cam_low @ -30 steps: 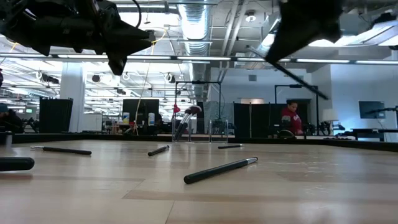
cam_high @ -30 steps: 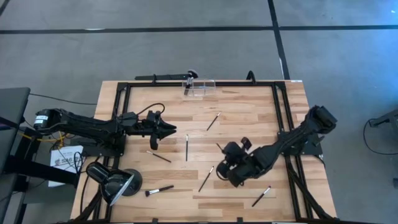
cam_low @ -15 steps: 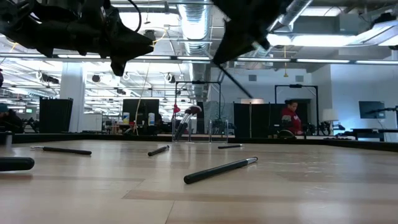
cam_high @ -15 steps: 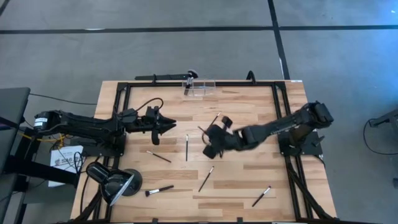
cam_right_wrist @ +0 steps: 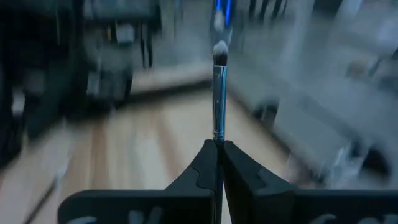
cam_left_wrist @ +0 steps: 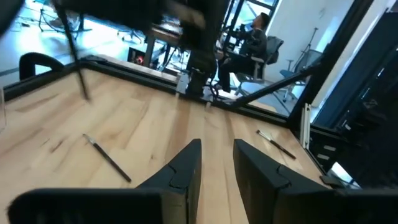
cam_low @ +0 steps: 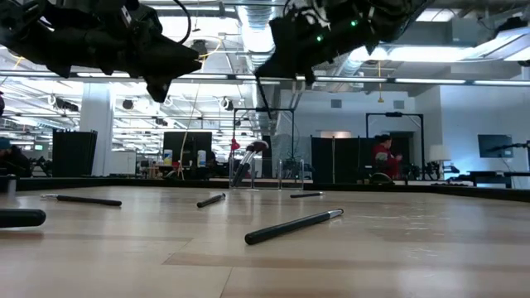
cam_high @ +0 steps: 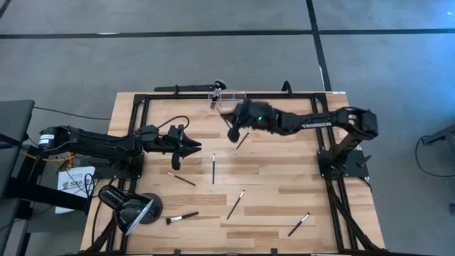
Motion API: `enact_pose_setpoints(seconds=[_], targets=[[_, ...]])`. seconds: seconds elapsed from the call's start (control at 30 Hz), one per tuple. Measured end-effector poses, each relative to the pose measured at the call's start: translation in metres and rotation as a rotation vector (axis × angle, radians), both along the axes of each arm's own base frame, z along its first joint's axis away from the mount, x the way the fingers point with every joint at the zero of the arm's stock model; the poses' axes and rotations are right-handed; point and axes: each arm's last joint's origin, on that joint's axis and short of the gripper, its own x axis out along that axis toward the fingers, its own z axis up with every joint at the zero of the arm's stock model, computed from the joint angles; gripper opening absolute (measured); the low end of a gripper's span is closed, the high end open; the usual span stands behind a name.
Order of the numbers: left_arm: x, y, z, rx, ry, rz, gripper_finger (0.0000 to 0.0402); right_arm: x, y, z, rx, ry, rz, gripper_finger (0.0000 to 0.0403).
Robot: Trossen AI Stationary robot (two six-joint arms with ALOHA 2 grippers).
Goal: Sort items
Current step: Put the eyeshadow brush into the right section of the transparent organizer
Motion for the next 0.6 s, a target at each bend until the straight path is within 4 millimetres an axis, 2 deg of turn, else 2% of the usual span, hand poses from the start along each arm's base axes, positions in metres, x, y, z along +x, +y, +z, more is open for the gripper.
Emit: enact_pose_setpoints(seconds=[0.2, 0.33, 0.6], targets=[[0.0, -0.008, -0.005, -0.006, 0.049, -0.041, 0.009, -0.017, -0.042, -0.005, -0.044, -0.158, -0.074, 0.0003], [0.0, -0.013, -0.006, -0.004, 0.061, -0.054, 0.009, -0.035, -0.068, -0.017, -0.047, -0.159, -0.151, 0.0003], [0.0, -0.016, -0.006, 0.016, 0.064, 0.016, 0.009, -0.061, -0.109, -0.022, -0.046, -0.152, -0.232, 0.0003]])
